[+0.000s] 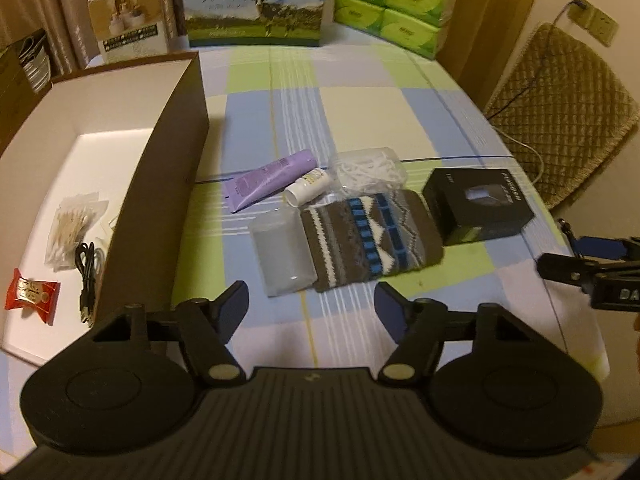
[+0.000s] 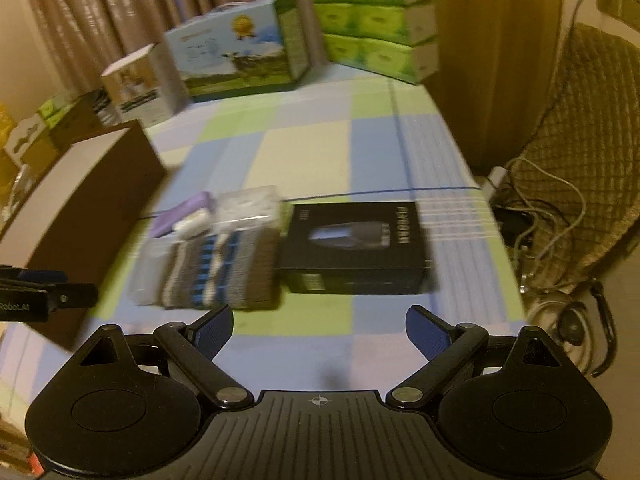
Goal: Organize objects
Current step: 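Grasp the clear plastic cup with the left tool while the right tool grasps the black FLYCO box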
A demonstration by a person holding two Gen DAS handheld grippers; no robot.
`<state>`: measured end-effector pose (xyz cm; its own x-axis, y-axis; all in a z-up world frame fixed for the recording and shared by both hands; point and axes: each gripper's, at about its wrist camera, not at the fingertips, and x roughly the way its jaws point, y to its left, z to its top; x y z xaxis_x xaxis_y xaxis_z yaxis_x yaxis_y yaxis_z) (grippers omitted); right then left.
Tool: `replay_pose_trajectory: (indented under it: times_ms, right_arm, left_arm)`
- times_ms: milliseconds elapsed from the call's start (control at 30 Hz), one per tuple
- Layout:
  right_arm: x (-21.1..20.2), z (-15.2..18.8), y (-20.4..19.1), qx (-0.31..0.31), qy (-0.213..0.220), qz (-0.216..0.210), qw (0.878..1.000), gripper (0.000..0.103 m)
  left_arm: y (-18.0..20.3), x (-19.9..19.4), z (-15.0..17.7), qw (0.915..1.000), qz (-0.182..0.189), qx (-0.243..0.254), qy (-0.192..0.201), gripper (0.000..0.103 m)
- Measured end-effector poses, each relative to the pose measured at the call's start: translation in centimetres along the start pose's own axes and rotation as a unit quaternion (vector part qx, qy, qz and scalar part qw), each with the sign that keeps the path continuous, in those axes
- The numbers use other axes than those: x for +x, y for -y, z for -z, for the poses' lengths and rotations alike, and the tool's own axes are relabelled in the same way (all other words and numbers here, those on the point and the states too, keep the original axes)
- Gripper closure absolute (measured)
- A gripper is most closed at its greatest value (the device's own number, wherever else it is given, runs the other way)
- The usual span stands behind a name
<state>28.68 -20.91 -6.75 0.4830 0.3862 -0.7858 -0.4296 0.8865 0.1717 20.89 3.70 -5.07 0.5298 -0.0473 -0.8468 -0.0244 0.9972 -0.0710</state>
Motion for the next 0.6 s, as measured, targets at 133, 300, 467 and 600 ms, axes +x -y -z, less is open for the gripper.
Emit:
replay_pose_trajectory:
  times_ms: [133, 300, 467, 600]
  right_arm:
    - [1.1, -0.6, 1.6, 0.004, -0.003, 0.009, 1.0, 0.012]
    - [2.9, -1.7, 3.0, -0.004, -0.006, 0.021, 1.0, 0.051]
    - [4.7, -3.4, 4.3, -0.019, -0.001, 0.019, 1.0, 0.078]
    - [6.1, -5.6, 5.0, -0.031, 0.014, 0.009, 0.999, 0.08]
  left_arm:
    - [-0.3, 2.8, -0.7, 0.9997, -0.012, -0.016, -0.014, 0.045]
    - [-0.5, 6.4, -1.5, 0.9985, -0.036, -0.024, -0.035, 0.05]
    - [-0.8, 9.2, -2.4, 0.997, -0.052, -0.034, -0.046, 0.055]
    - [-1.4, 10.7, -2.8, 0.9959, -0.056, -0.049, -0.051, 0.056]
